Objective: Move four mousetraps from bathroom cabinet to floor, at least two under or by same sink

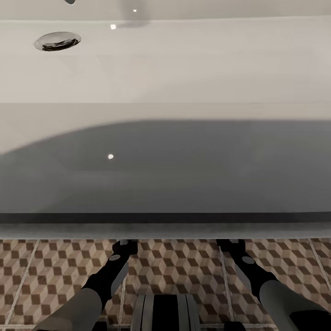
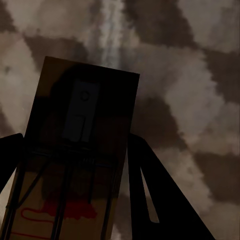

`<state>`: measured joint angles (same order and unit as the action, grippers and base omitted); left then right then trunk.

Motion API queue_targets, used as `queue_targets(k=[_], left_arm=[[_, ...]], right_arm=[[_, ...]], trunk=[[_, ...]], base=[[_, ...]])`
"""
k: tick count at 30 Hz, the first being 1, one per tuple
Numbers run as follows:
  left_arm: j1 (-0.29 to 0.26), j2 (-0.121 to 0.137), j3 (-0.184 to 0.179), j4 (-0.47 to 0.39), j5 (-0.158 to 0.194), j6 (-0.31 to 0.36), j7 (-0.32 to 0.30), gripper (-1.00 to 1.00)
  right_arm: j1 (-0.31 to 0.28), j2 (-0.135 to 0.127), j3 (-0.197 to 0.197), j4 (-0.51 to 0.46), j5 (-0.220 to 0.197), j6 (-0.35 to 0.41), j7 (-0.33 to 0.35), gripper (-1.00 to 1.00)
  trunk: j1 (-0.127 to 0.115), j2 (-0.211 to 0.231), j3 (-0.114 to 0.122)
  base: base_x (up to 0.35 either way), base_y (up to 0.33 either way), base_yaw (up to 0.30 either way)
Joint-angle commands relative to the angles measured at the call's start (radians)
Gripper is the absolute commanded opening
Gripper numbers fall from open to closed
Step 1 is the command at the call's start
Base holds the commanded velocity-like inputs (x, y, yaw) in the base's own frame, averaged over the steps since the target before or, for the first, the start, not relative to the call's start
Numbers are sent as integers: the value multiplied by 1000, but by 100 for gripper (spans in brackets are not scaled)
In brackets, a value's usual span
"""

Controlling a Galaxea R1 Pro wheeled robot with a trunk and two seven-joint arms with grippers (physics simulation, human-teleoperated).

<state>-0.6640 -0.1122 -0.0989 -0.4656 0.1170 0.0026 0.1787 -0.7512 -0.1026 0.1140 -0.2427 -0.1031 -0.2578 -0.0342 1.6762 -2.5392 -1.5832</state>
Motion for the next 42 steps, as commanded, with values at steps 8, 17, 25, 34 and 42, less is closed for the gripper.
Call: queue_targets(k=[8,17,25,34,42], left_arm=[[0,1,-8,-2,7,0,9,-100],[0,2,-8,-12,7,-2,10,-100],[0,5,-8,-14,7,-4,10,-100],[0,6,-8,-15,8,-6,10,-100],[0,6,-8,-14,8,-26,10,-100]], right_arm=[[0,0,9,1,-13,7,-3,-100],[-1,0,10,0,-12,44,-3,-100],[0,0,10,0,-12,47,-3,-100],[0,0,9,0,-12,44,-3,-100],[0,0,9,0,-12,40,-3,-100]], trunk=[[0,0,0],[0,0,0],[0,0,0],[0,0,0],[0,0,0]], base=[[0,0,0],[0,0,0],[0,0,0],[0,0,0],[0,0,0]])
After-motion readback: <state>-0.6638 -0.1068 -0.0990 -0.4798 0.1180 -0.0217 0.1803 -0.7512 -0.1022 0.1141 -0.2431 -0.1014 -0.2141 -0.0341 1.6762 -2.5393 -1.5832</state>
